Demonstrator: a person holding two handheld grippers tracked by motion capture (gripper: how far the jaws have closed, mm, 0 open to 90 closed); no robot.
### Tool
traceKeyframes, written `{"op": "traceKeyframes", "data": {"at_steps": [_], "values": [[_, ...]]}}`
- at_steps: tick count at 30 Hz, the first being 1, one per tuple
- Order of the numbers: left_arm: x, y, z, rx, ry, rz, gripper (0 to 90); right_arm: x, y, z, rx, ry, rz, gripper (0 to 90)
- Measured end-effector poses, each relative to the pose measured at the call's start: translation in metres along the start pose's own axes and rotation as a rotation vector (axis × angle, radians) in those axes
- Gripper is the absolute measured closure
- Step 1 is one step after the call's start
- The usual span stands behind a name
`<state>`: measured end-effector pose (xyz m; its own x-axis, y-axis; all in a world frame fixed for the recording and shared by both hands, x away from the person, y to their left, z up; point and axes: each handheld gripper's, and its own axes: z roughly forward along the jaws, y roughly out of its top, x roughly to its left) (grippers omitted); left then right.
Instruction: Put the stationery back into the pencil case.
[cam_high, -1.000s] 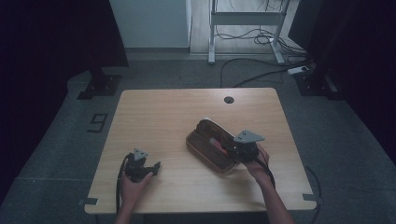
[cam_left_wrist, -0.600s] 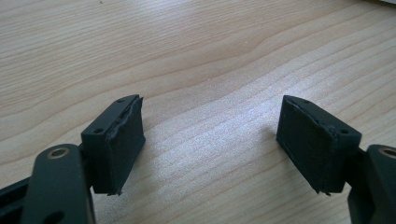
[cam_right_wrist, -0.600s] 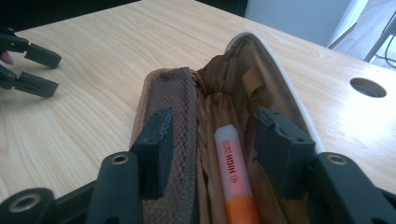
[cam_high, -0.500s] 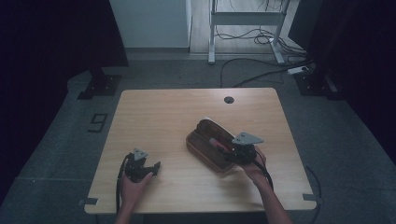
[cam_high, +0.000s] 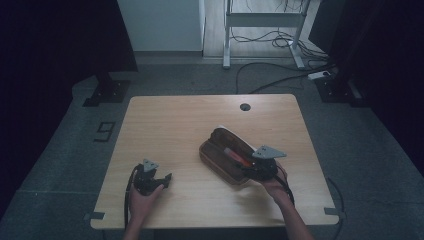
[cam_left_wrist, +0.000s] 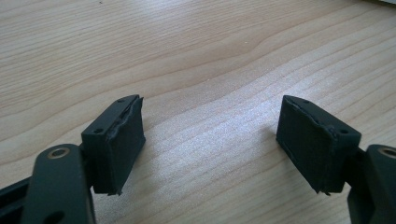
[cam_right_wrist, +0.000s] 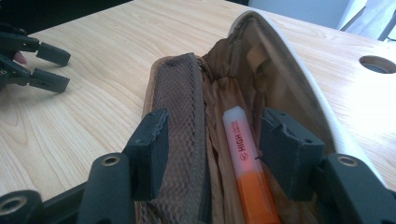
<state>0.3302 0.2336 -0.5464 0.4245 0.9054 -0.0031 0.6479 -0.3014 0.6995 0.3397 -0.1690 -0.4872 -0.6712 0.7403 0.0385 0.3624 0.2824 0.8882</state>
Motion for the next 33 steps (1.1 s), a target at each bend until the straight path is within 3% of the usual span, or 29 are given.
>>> {"op": "traceKeyframes", "data": {"at_steps": [9, 12, 19, 26, 33], "values": [[0.0, 0.0, 0.0, 0.0, -0.001, 0.001, 23.1, -0.008, -0.008, -0.021, -0.024, -0.023, 0.037, 41.5], [0.0, 0.0, 0.0, 0.0, -0.001, 0.001, 23.1, -0.016, -0.022, -0.035, -0.03, -0.043, 0.068, 41.4], [0.0, 0.0, 0.0, 0.0, -0.001, 0.001, 23.0, -0.032, -0.044, -0.049, -0.012, -0.095, 0.108, 40.6], [0.0, 0.0, 0.0, 0.0, -0.001, 0.001, 23.0, -0.041, -0.055, -0.052, -0.007, -0.131, 0.124, 39.5], [0.0, 0.0, 0.0, 0.0, -0.001, 0.0, 23.0, -0.052, -0.068, -0.045, 0.046, -0.157, 0.138, 39.0]]}}
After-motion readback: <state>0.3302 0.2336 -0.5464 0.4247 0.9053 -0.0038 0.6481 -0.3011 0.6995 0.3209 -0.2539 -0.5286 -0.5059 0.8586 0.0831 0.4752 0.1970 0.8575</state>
